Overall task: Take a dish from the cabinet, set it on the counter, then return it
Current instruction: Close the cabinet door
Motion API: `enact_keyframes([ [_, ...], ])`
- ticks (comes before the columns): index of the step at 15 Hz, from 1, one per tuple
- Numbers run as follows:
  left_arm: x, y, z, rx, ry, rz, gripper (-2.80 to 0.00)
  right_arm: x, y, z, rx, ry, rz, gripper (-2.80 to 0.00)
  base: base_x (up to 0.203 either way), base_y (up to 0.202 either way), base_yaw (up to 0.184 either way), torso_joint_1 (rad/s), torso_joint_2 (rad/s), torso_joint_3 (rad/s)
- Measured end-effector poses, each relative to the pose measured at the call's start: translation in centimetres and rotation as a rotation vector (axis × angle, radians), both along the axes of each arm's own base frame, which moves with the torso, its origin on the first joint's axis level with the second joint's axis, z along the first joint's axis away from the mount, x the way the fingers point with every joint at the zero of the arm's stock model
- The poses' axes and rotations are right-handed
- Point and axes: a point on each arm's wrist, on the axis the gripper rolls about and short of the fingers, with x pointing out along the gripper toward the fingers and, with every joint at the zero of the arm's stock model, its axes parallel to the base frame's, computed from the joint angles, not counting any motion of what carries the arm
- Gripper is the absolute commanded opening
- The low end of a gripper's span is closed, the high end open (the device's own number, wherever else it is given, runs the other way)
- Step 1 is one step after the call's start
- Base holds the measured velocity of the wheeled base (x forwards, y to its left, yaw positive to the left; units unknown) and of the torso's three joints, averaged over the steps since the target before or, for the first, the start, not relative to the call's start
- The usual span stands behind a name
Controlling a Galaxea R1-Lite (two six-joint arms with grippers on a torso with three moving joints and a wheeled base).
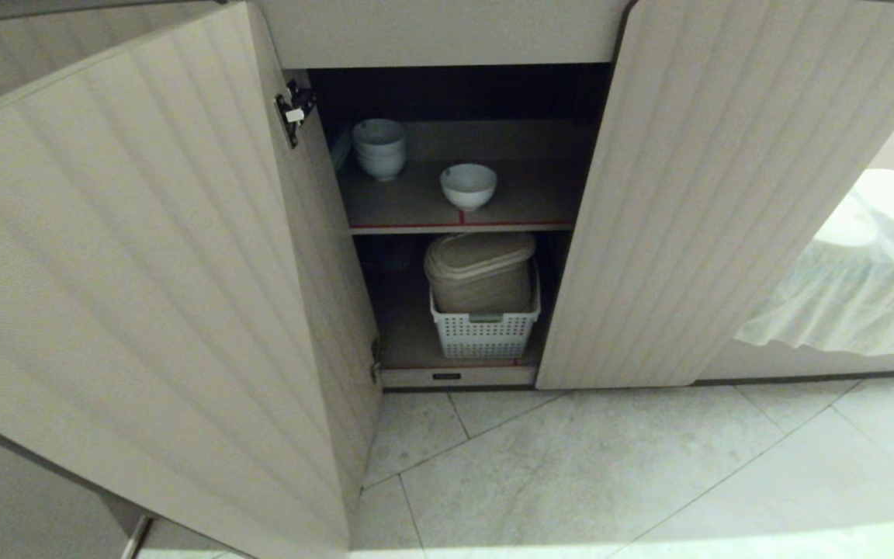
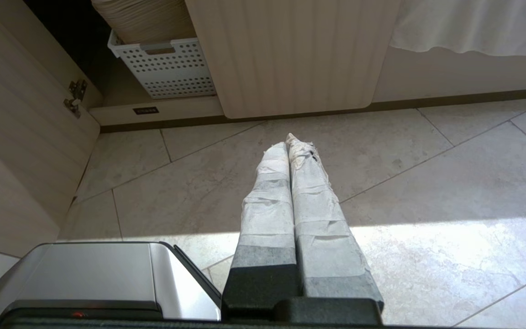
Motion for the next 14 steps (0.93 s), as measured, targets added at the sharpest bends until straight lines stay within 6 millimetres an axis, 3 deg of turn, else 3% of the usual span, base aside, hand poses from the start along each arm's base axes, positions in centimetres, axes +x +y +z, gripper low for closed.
enact_keyframes([
  [9, -0.2, 0.4, 0.8, -0.057, 0.0, 0.188, -2.8, 0.0, 0.0, 0.0, 0.0, 0.0, 0.0, -2.8, 0.0, 0.0, 0.0, 0.0, 0.0, 0.0],
  [14, 0.4, 0.5, 2.8, -0.086, 0.028, 0.207, -2.8, 0.0, 0.0, 0.0, 0.0, 0.0, 0.0, -2.8, 0.0, 0.0, 0.0, 0.0, 0.0, 0.0],
])
